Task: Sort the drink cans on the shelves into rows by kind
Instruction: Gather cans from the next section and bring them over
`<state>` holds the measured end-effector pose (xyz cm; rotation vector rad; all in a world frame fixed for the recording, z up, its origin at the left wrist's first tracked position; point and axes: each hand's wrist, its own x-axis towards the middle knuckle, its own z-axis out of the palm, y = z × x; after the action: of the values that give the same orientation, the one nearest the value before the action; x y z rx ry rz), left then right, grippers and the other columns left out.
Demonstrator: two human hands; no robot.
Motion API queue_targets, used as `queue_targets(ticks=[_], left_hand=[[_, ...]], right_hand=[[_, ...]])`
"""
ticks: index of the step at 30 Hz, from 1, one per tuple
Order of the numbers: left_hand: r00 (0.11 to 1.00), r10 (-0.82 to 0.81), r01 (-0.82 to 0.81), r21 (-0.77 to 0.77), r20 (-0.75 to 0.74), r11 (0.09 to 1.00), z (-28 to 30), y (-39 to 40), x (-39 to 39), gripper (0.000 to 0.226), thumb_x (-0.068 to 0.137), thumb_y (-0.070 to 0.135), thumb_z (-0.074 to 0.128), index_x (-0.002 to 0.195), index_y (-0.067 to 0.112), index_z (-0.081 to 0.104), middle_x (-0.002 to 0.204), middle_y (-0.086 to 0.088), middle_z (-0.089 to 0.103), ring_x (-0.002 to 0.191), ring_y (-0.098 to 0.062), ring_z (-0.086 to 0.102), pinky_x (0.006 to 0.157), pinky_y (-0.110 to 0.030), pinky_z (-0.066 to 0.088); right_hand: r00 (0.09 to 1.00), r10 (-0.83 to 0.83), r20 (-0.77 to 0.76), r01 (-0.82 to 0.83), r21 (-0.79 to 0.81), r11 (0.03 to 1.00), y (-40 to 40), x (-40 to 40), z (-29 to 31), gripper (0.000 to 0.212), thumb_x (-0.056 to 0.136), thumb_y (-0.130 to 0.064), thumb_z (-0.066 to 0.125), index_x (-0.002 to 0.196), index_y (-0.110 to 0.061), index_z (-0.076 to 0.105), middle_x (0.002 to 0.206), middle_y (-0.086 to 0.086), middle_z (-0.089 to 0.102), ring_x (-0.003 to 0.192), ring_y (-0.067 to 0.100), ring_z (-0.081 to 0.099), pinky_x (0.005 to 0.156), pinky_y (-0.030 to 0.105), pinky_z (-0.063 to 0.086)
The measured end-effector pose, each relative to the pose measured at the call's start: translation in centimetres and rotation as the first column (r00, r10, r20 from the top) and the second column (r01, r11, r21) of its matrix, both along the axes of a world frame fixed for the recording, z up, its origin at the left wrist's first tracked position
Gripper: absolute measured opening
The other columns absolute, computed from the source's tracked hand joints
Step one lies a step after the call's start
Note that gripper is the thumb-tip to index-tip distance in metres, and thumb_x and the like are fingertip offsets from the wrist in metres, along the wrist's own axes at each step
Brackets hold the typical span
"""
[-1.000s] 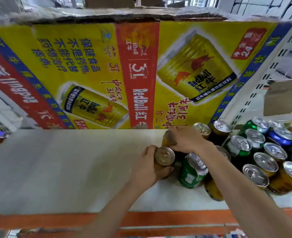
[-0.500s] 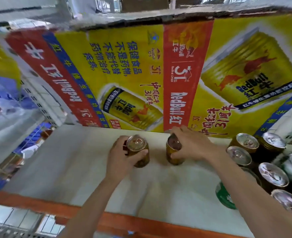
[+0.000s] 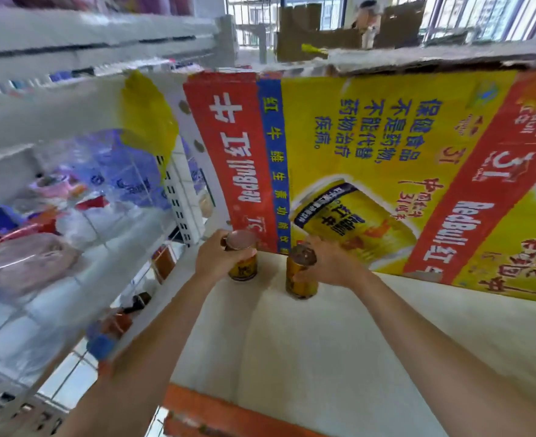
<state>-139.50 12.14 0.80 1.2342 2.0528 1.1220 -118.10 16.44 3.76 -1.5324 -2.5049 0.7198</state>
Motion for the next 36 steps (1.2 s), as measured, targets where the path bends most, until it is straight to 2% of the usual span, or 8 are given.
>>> queue_targets(ticks=[2,5,9,17,24,30,33,36], left_hand=[[0.998,-0.058,0.058,-0.003,-0.040,0.998,-0.1,0.8,-1.0,0.041,0.068,0.032,0.083,0.097,0.019,0.058,0.094,0.004,0.060,0.092,-0.014,0.057,0.076,-0.027,0.042],[0.987,-0.142,0.140,-0.040,-0.071,0.989,-0.2,1.8,-2.2,0.056,0.067,0.035,0.084,0.112,0.016,0.057,0.103,0.004,0.061,0.099,-0.016,0.059,0.073,-0.025,0.039],[0.964,-0.223,0.210,-0.098,-0.147,0.973,-0.3,2.6,-3.1,0.068,0.065,0.042,0.083,0.119,0.016,0.052,0.116,-0.003,0.062,0.107,-0.021,0.058,0.079,-0.027,0.044],[0.908,-0.384,0.364,-0.137,-0.170,0.921,0.8,3.4,-2.3,0.062,0.067,0.038,0.082,0.116,0.016,0.052,0.119,-0.002,0.060,0.111,-0.021,0.055,0.086,-0.027,0.041],[0.908,-0.375,0.359,-0.115,-0.188,0.926,0.6,3.2,-2.3,0.062,0.069,0.040,0.080,0.119,0.018,0.052,0.120,-0.002,0.060,0.112,-0.022,0.055,0.081,-0.023,0.037],[0.928,-0.338,0.325,-0.105,-0.156,0.940,0.4,3.0,-2.2,0.067,0.068,0.039,0.081,0.123,0.015,0.050,0.123,-0.004,0.060,0.115,-0.023,0.055,0.089,-0.030,0.043],[0.940,-0.319,0.309,-0.093,-0.121,0.946,0.1,2.9,-2.2,0.070,0.068,0.039,0.081,0.124,0.015,0.048,0.126,-0.004,0.059,0.116,-0.023,0.054,0.093,-0.033,0.044],[0.944,-0.311,0.304,-0.079,-0.114,0.949,0.0,2.7,-2.2,0.069,0.068,0.039,0.081,0.124,0.015,0.049,0.125,-0.004,0.059,0.116,-0.023,0.055,0.092,-0.032,0.044]], right_hand=[[0.999,-0.017,-0.029,0.016,-0.009,1.000,0.7,-1.7,-0.2,0.063,0.068,-0.041,0.078,0.116,-0.009,0.052,0.113,0.009,0.056,0.109,0.028,0.052,0.086,0.036,0.043],[0.997,-0.022,-0.077,0.020,-0.022,1.000,1.3,-3.7,-0.3,0.052,0.075,-0.024,0.075,0.115,0.002,0.055,0.112,0.016,0.060,0.107,0.030,0.055,0.084,0.033,0.042],[0.990,-0.107,-0.087,0.108,0.006,0.994,1.8,-5.0,-0.7,0.070,0.076,-0.030,0.075,0.129,-0.005,0.038,0.128,0.013,0.045,0.120,0.028,0.042,0.085,0.030,0.037],[0.981,-0.157,-0.112,0.158,-0.002,0.988,2.4,-5.3,-1.7,0.071,0.071,-0.026,0.079,0.129,-0.008,0.042,0.125,0.012,0.052,0.113,0.027,0.050,0.077,0.026,0.037],[0.986,-0.121,-0.113,0.123,0.006,0.992,2.4,-5.0,-1.8,0.076,0.072,-0.022,0.079,0.137,-0.016,0.041,0.138,0.008,0.045,0.125,0.025,0.043,0.095,0.025,0.035],[0.992,-0.085,-0.097,0.082,-0.032,0.996,2.7,-4.7,-1.9,0.086,0.073,-0.019,0.078,0.145,-0.018,0.031,0.152,0.007,0.026,0.139,0.025,0.027,0.112,0.036,0.029],[0.977,-0.174,-0.126,0.179,0.025,0.984,1.8,-5.2,-2.6,0.084,0.075,-0.019,0.077,0.145,-0.020,0.031,0.148,0.009,0.028,0.135,0.027,0.033,0.105,0.032,0.034],[0.873,-0.373,-0.316,0.394,0.003,0.919,0.9,-6.3,-3.8,0.087,0.069,-0.030,0.082,0.137,-0.010,0.032,0.139,0.013,0.033,0.129,0.028,0.038,0.099,0.036,0.039]])
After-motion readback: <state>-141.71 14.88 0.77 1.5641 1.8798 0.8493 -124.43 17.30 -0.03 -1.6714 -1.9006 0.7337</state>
